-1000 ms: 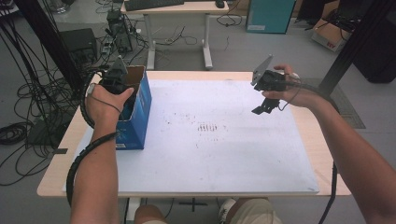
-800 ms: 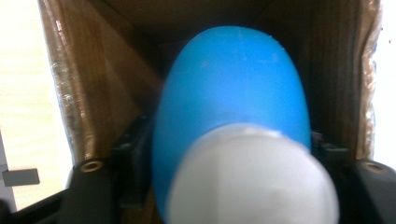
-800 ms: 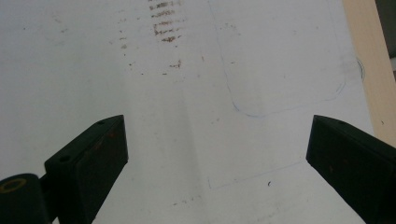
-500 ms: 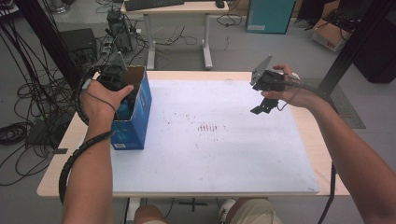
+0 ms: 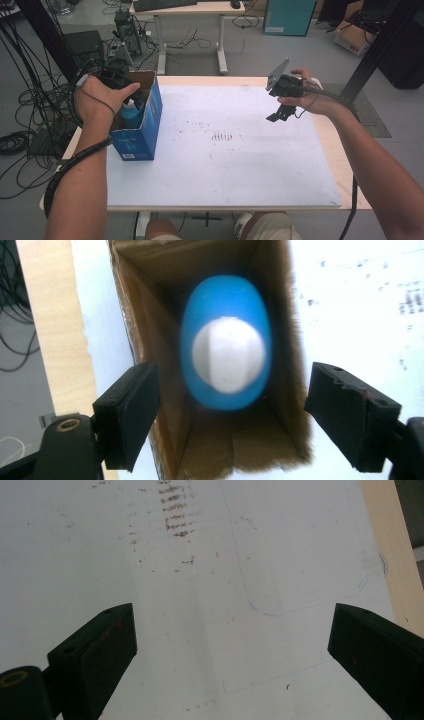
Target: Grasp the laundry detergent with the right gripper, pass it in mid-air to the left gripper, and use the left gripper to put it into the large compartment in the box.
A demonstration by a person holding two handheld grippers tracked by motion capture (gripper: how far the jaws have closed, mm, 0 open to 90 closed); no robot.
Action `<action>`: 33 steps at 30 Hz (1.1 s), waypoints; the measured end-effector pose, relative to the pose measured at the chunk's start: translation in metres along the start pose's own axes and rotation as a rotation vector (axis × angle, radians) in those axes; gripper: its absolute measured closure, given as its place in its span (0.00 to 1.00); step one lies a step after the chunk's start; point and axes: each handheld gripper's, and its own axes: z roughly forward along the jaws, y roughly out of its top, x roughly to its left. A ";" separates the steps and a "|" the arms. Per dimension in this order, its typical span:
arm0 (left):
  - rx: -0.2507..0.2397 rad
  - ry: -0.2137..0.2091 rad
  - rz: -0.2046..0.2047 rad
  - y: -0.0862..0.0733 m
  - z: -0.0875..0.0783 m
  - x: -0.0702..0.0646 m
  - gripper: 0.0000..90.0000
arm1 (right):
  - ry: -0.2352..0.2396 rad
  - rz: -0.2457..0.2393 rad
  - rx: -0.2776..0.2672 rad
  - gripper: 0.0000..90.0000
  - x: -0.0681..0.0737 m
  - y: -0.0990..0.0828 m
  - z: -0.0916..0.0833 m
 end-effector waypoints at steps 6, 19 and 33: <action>-0.060 -0.023 0.057 0.004 -0.029 -0.019 0.20 | -0.002 0.008 0.008 0.06 -0.001 0.002 -0.001; -0.089 -0.113 0.215 0.031 -0.036 -0.096 0.10 | -0.011 0.021 0.044 0.06 -0.008 -0.002 -0.001; -0.103 -0.195 0.323 0.047 -0.020 -0.145 0.06 | -0.044 0.078 0.028 0.06 -0.018 -0.022 -0.019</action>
